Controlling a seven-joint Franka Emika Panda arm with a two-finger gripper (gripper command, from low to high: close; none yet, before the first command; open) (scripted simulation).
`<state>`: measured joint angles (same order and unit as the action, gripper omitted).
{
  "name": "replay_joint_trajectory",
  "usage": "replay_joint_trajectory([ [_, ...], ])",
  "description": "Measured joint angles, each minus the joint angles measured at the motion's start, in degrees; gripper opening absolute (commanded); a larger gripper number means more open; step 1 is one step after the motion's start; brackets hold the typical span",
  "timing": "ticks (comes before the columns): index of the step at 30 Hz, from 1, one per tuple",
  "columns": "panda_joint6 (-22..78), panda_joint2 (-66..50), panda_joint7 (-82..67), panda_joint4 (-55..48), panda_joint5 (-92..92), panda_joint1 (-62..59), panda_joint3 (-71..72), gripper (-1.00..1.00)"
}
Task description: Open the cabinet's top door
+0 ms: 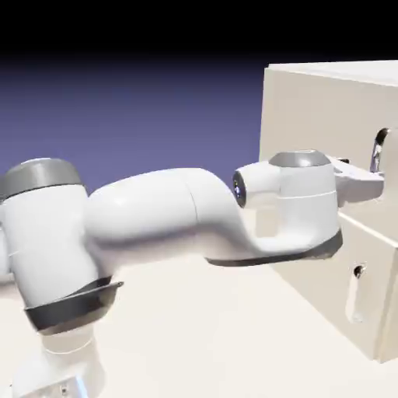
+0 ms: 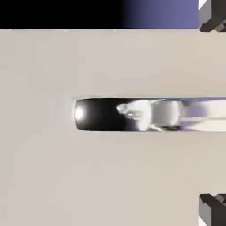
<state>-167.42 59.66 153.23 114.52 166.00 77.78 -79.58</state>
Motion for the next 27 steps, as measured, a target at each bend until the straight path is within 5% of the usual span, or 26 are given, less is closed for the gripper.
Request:
replay_joint_trajectory([
  [2,-0.15,-0.43,-0.21,-3.75,0.0,4.15,-2.18,1.0],
  [3,-0.21,-0.62,-0.3,-5.39,0.0,5.97,-3.14,-1.0],
  [27,19.57,-11.06,12.78,31.51,-12.63,-39.33,30.31,-1.0],
])
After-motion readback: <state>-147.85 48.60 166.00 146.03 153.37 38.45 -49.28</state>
